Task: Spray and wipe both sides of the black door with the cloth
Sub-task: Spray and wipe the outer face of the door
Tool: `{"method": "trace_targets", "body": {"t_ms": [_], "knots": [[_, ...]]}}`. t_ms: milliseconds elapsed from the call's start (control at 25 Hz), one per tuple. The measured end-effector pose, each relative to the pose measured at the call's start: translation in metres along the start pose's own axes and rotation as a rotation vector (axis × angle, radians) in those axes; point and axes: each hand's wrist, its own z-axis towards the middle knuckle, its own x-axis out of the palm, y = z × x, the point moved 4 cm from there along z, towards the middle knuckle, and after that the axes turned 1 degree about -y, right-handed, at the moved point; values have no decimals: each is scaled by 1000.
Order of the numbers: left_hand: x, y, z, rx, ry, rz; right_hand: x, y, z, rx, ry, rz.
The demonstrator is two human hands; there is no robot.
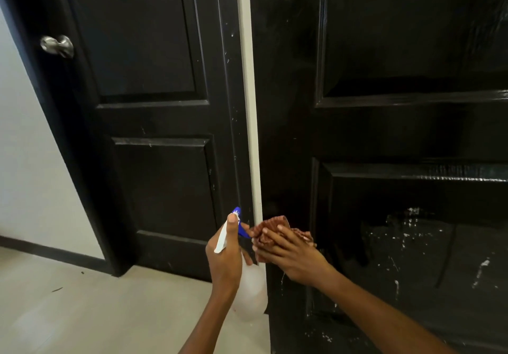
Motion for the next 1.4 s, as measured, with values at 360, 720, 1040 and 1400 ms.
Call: {"method": "trace_targets", "body": {"t_ms": [360,720,1040,1400], "knots": [[-4,2,-39,-11,67,17,-114,-135,15,543,-320,-11],[-8,65,-64,-106,-9,53,-24,-38,-14,336,-260,76],[-24,122,-89,-140,-32,185,110,111,-100,-161,276,118],[-20,110,-86,-218,-114,133,5,8,-24,383,-228,133]]}}
